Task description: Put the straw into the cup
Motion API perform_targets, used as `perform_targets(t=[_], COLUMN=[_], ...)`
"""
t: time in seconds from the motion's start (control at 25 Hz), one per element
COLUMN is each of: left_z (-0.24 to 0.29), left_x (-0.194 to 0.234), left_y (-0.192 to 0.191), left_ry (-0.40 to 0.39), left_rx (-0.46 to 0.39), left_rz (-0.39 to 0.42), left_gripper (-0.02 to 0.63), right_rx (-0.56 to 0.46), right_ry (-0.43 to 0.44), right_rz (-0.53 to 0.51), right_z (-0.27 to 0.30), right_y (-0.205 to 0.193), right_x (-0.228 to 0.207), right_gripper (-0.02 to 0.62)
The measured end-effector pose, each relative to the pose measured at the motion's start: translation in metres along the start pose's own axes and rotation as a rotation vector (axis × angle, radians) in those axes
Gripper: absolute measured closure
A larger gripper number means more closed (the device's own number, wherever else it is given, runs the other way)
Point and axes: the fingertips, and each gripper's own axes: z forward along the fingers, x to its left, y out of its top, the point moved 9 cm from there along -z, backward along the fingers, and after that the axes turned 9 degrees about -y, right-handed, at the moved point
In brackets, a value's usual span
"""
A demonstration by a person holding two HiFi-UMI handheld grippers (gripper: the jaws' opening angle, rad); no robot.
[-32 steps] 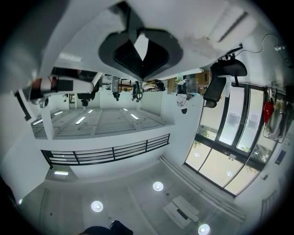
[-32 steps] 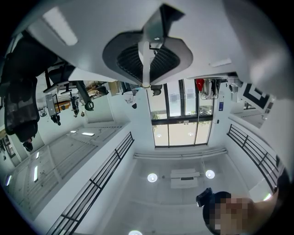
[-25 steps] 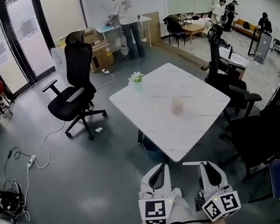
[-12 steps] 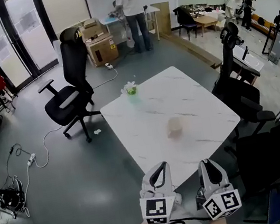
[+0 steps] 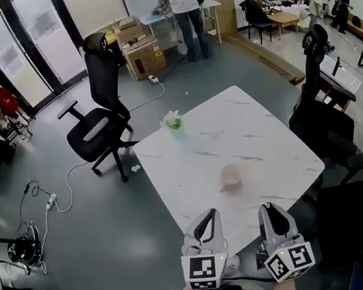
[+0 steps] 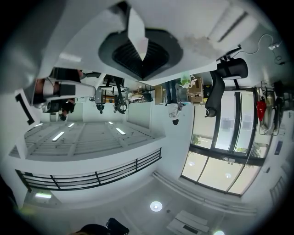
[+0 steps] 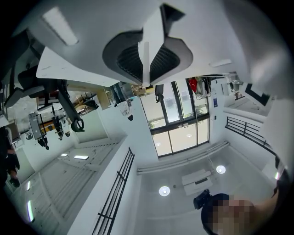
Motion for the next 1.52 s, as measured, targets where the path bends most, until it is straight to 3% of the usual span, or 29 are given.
perform_targets(t=[0.28, 0.64, 0.88, 1.52], left_z=[0.027, 0.070, 0.091, 0.143], left_x=[0.012, 0.025, 0.056, 0.078], left_y=[-0.006, -0.014, -0.019, -0.057], left_ry=[0.001, -0.057, -0.046, -0.153], left_rx=[0.047, 0.109, 0.141, 0.231], left_rz=[0.004, 0.006, -0.058, -0.131], left_gripper=[0.604, 0.604, 0.604, 0.604], right_rx=[0.024, 0.072, 0.104, 0.197], right_ry=[-0.001, -0.067, -0.075, -0.140], right_rz=[0.038, 0.049, 0.036, 0.016], right_z=[0.034, 0.062, 0.100, 0.170], right_y=[-0.010, -0.016, -0.020, -0.056], right_x=[-0.014, -0.032, -0.030, -0.041], right_gripper=[0.549, 0.549, 0.549, 0.549])
